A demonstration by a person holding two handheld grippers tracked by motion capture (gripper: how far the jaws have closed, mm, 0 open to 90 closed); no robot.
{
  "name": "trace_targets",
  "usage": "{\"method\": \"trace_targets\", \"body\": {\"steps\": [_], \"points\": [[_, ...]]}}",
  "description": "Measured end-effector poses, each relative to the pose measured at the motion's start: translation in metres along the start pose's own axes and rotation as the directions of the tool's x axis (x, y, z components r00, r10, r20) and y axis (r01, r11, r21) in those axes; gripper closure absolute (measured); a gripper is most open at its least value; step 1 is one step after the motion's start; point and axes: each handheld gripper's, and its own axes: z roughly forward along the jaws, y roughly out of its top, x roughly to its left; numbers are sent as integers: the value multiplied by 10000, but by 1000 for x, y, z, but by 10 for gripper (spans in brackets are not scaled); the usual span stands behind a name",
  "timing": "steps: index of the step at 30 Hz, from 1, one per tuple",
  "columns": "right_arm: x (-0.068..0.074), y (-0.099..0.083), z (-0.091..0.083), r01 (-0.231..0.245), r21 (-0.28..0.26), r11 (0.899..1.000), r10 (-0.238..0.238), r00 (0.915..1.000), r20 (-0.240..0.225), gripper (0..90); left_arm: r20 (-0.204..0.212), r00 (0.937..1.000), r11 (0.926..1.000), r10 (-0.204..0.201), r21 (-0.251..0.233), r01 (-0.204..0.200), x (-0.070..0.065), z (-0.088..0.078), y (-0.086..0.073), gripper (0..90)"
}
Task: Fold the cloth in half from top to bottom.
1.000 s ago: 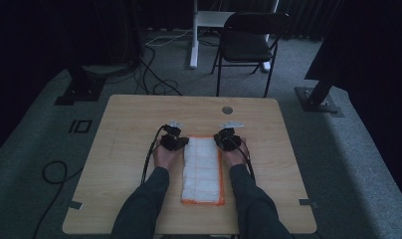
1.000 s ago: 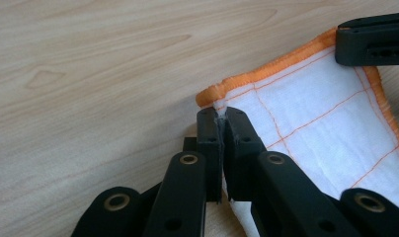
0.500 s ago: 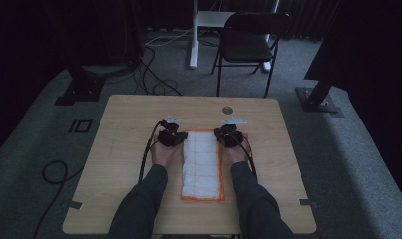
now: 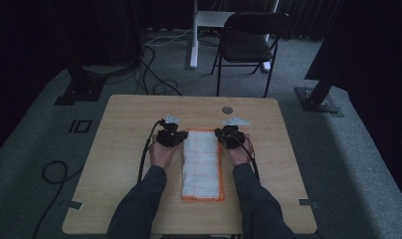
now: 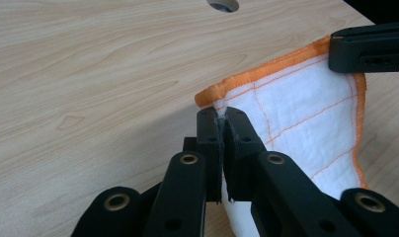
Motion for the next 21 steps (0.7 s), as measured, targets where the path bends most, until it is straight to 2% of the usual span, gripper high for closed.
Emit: {"method": "trace_targets", "body": {"steps": [6,21], "points": [[0,-2,-10,-269,-187,9995,262,9991,-338,850,78,9999,9998,147,-105,-146,-5,-9,-2,873],[12,-9,-35,327,-373,9988,-347,9980,-531,849,262,9988,9984,405,-410,-394,-18,-31,-16,873]]}}
